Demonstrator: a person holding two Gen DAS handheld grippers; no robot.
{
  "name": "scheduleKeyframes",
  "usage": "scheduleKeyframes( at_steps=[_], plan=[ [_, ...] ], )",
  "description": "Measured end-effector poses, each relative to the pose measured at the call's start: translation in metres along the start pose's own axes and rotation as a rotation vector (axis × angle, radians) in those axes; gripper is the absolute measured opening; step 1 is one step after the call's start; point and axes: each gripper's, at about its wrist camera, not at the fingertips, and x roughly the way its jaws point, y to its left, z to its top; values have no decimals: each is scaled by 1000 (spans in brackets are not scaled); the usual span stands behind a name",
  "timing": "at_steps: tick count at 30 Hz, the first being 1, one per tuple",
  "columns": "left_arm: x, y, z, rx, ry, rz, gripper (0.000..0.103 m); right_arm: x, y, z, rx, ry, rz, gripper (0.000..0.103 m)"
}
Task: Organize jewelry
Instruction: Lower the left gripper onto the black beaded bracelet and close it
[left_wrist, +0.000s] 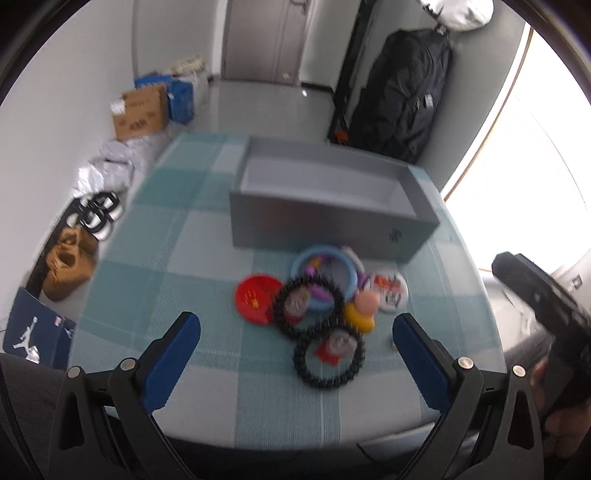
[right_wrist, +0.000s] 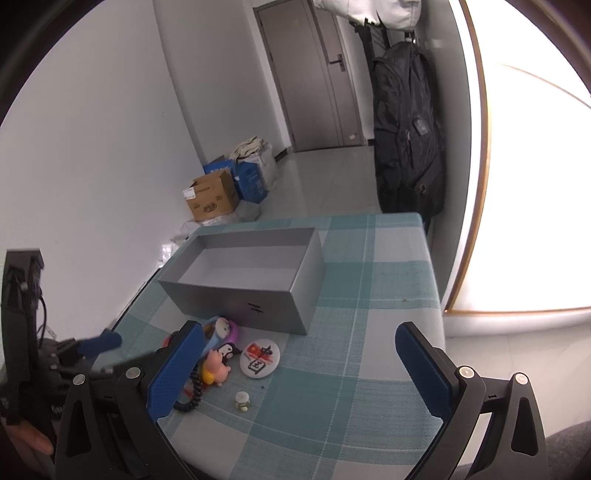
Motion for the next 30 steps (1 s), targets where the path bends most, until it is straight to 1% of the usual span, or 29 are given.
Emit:
scheduleKeyframes(
  at_steps=[7, 8, 10, 12, 17, 18, 19, 21, 24, 25, 30],
  plan=[
    [13, -3, -9, 34, 103, -43, 96, 13, 3, 0, -13, 35, 10, 103],
    [14, -3, -9, 36, 110, -49, 95, 14, 3, 0, -12, 39, 10, 103],
    [17, -4, -6, 40, 121, -55, 89, 17, 2, 1, -7, 48, 10, 103],
    [19, -7, -4, 45, 135, -62, 88, 19, 1, 1, 0, 54, 9, 103],
    [21, -17, -6, 78, 134, -50, 86, 20, -4, 3, 24, 63, 9, 103],
    [21, -20, -6, 86, 135, -52, 79, 20, -5, 3, 30, 66, 8, 103],
    [23, -20, -8, 95, 134, -46, 68, 20, -6, 3, 35, 68, 7, 103],
    [23, -24, -8, 119, 123, -35, 58, 20, -8, 2, 44, 76, 3, 103],
    [22, -24, -11, 136, 120, -17, 51, 20, -12, 1, 62, 81, 0, 103],
    [21, -24, -12, 137, 119, -17, 45, 20, -13, 1, 68, 82, 0, 103],
    [21, -26, -12, 131, 121, -28, 40, 18, -19, 0, 98, 85, -1, 103]
  ],
)
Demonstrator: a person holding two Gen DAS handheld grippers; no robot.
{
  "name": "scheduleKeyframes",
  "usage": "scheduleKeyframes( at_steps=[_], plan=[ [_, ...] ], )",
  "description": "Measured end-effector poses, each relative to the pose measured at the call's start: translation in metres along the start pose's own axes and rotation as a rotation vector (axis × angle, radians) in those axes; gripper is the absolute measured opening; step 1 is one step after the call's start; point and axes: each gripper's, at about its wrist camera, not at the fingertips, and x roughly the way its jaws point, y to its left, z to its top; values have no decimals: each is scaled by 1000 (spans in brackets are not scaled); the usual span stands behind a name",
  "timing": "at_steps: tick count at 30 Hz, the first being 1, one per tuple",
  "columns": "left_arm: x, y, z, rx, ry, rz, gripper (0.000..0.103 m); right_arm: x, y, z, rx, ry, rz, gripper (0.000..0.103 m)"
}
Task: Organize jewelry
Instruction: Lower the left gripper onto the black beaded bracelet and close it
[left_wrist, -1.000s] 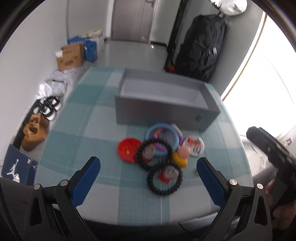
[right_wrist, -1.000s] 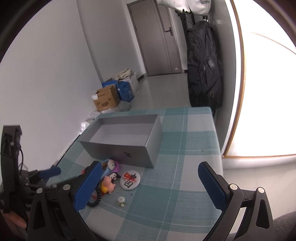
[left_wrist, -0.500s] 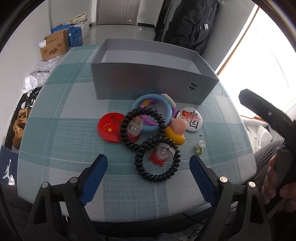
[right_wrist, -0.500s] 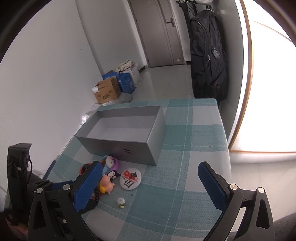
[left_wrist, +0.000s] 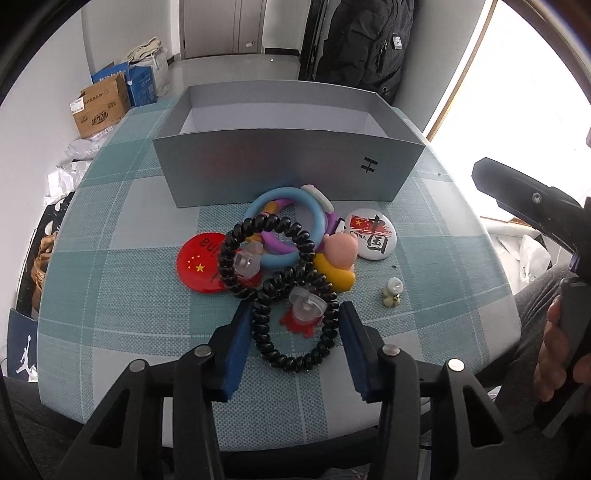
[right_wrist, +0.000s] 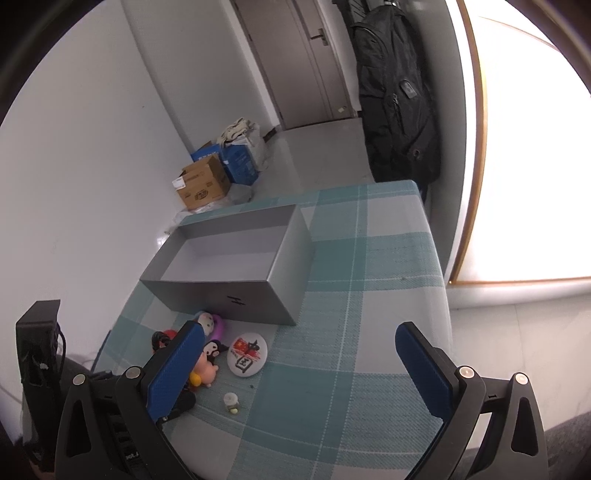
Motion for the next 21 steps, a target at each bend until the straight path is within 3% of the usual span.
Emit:
scheduleKeyframes(
  at_steps=[12, 21],
  plan=[
    [-12, 19, 7, -90, -41, -149, 38, -4, -2, -1, 0, -10, -9, 103],
    [-37, 23, 18, -108, -160, -238, 38, -4, 1, -9, -31, 40, 12, 103]
  ],
)
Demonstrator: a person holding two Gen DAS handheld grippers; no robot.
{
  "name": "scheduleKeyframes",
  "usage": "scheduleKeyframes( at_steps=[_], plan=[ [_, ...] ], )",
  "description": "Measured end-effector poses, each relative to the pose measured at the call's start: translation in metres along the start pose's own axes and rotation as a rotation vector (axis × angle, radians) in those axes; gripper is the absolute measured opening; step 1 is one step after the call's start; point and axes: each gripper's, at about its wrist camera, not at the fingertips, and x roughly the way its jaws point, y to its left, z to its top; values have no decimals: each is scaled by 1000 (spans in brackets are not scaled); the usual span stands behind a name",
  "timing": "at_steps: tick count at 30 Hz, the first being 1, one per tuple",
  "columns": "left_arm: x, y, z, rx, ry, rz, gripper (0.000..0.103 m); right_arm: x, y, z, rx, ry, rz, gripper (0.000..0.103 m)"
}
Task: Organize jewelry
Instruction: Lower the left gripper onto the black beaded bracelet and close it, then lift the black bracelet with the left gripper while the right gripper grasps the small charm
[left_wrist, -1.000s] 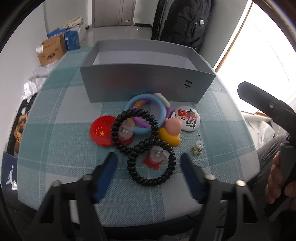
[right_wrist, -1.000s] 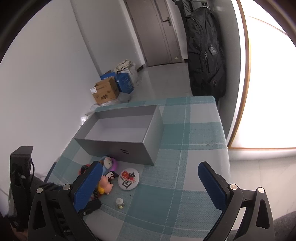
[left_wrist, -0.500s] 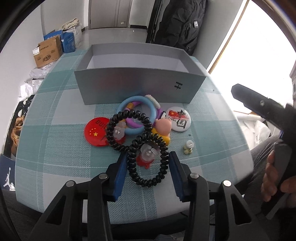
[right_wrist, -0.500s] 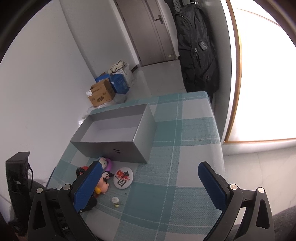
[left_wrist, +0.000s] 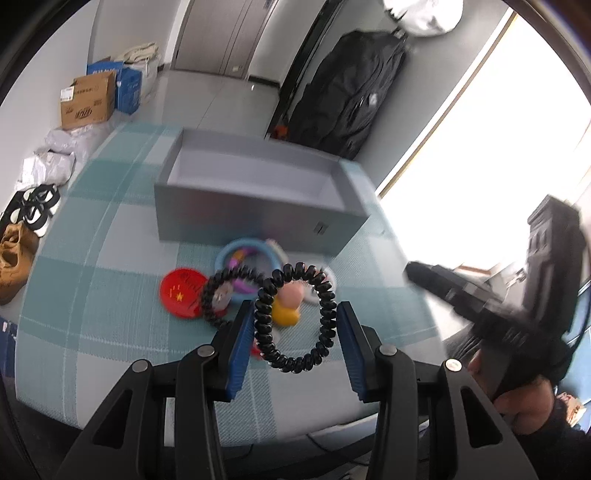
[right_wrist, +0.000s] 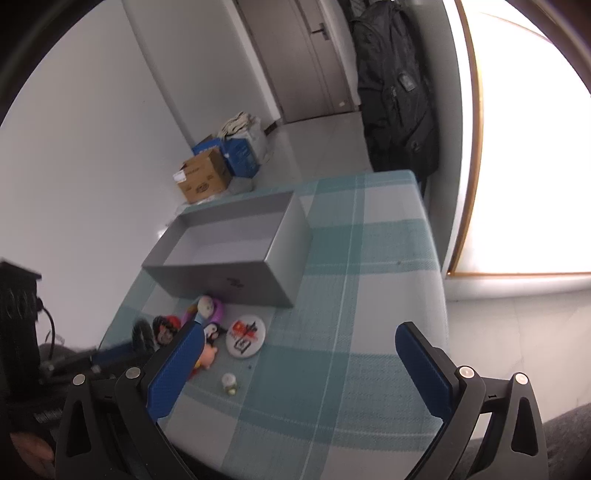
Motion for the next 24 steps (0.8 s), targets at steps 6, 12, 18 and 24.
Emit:
scheduleKeyframes(
  at_steps=[6, 12, 18, 24],
  plan=[
    [-6, 5, 10, -23, -67, -3, 38, 11, 11, -10, -49, 82, 61, 99],
    [-12, 17, 14, -64, -109, -1, 38, 25, 32, -22, -129, 162, 93, 80],
    [-17, 27, 19, -102, -136, -12, 38, 33, 52, -32, -231, 187, 77, 57],
    [-17, 31, 21, -130, -128, -21, 38, 46, 69, -41, -322, 209, 39, 22]
  ],
)
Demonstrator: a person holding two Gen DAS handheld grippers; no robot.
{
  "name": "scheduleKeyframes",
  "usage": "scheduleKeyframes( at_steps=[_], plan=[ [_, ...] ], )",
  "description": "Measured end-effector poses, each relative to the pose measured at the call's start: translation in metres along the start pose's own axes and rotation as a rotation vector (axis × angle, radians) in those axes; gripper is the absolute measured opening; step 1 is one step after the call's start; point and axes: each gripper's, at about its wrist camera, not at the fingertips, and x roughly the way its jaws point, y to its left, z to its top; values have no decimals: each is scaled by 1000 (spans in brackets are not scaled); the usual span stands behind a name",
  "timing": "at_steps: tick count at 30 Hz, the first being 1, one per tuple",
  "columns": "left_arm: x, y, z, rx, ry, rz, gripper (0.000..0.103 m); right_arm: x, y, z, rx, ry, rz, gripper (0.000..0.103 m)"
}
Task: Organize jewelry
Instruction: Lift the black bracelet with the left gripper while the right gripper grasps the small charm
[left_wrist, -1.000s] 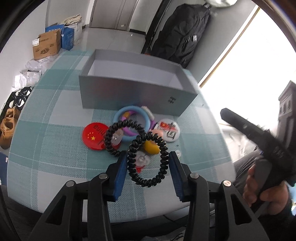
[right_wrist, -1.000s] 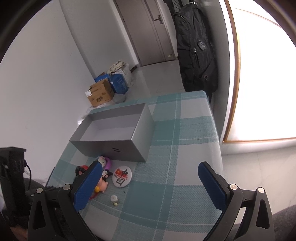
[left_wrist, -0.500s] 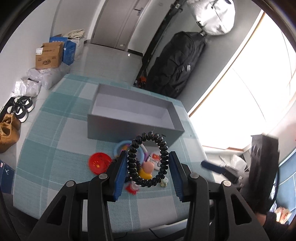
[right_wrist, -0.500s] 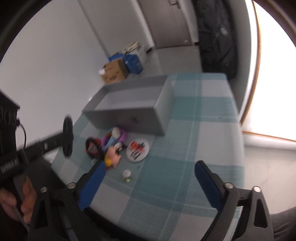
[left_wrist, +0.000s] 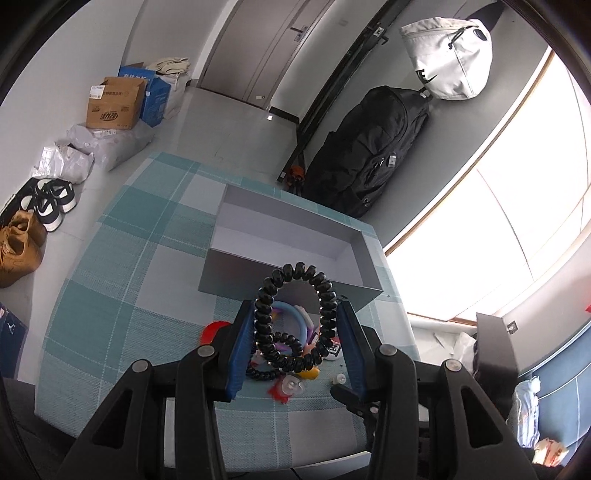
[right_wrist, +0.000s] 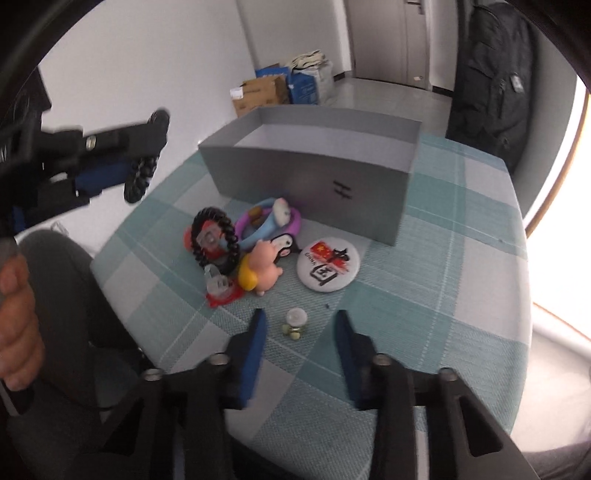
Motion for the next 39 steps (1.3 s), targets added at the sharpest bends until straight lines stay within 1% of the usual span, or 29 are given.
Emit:
scheduleKeyframes(
  at_steps=[3, 4, 9, 11, 14, 20, 24, 26, 28, 33, 36, 39],
  plan=[
    [0, 2, 1, -2, 4, -4, 38, 3, 9, -2, -42, 1, -32, 13],
    [-1, 2, 1, -2, 4, -6, 38, 4, 11, -2, -51, 0, -38, 12],
    [-1, 3, 1, -9, 9, -1, 38, 1, 12, 0, -59, -13, -56, 10],
    [0, 4, 2, -10, 13, 1, 38, -4, 9, 3, -49, -26, -49, 10],
    [1, 4, 2, -9, 20, 11, 38, -11, 7, 6, -33, -56, -48, 10],
    [5, 3, 7, -4, 38, 41, 38, -30, -6, 21, 45, -136, -5, 10],
    [9, 2, 16, -6, 48, 54, 38, -42, -17, 43, 90, -204, 35, 10],
    [12, 0, 20, 0, 54, 70, 39, -47, -21, 55, 101, -229, 54, 10],
    [14, -3, 26, 11, 55, 69, 38, -52, -23, 67, 108, -250, 64, 10],
    [24, -9, 44, 46, 73, 73, 39, -54, -31, 93, 120, -278, 100, 10],
    [33, -11, 54, 65, 82, 83, 38, -47, -39, 112, 115, -286, 109, 10],
    [48, -8, 61, 69, 109, 88, 39, -38, -46, 125, 119, -290, 123, 10]
  ],
)
